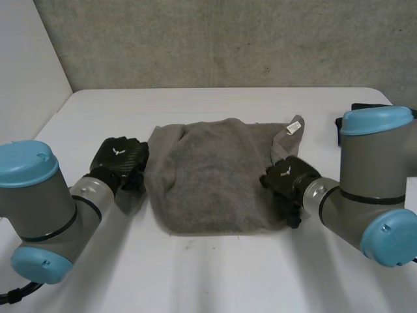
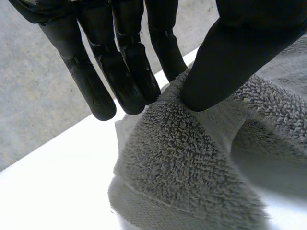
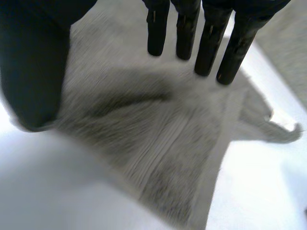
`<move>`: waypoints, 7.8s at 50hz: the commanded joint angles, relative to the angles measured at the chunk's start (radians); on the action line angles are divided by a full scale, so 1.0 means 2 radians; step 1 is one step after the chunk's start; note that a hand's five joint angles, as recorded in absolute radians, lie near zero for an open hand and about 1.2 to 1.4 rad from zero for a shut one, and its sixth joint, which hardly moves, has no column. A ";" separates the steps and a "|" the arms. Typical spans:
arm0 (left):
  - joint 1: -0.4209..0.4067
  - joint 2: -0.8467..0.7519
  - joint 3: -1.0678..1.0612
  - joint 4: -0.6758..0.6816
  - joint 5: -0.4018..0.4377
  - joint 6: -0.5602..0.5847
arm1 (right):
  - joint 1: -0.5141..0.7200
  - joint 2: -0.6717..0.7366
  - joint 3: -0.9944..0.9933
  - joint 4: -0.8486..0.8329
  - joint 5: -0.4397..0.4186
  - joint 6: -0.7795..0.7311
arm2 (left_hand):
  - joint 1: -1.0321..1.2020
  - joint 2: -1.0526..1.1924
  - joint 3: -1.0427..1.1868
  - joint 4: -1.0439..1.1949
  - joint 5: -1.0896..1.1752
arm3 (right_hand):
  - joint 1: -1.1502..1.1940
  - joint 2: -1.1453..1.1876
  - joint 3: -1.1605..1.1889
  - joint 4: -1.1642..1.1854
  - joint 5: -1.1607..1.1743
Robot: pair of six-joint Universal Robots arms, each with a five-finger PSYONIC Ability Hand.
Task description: Fold the laundry.
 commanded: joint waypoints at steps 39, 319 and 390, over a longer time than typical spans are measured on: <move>0.050 0.039 -0.007 0.001 0.009 -0.007 | -0.171 -0.010 0.177 -0.192 -0.186 0.151 | 0.129 0.099 0.102 0.097 0.121 | 0.094 0.036 0.020 0.017 0.011; 0.076 -0.106 0.155 0.030 -0.004 0.113 | -0.169 -0.066 0.151 -0.180 -0.061 0.024 | -0.396 -0.427 -0.424 -0.429 -0.404 | -0.076 -0.135 -0.150 -0.153 -0.159; 0.065 0.030 0.001 0.030 0.019 0.077 | -0.268 -0.100 0.107 -0.132 -0.103 0.055 | -0.419 -0.450 -0.447 -0.452 -0.428 | -0.129 -0.188 -0.204 -0.206 -0.212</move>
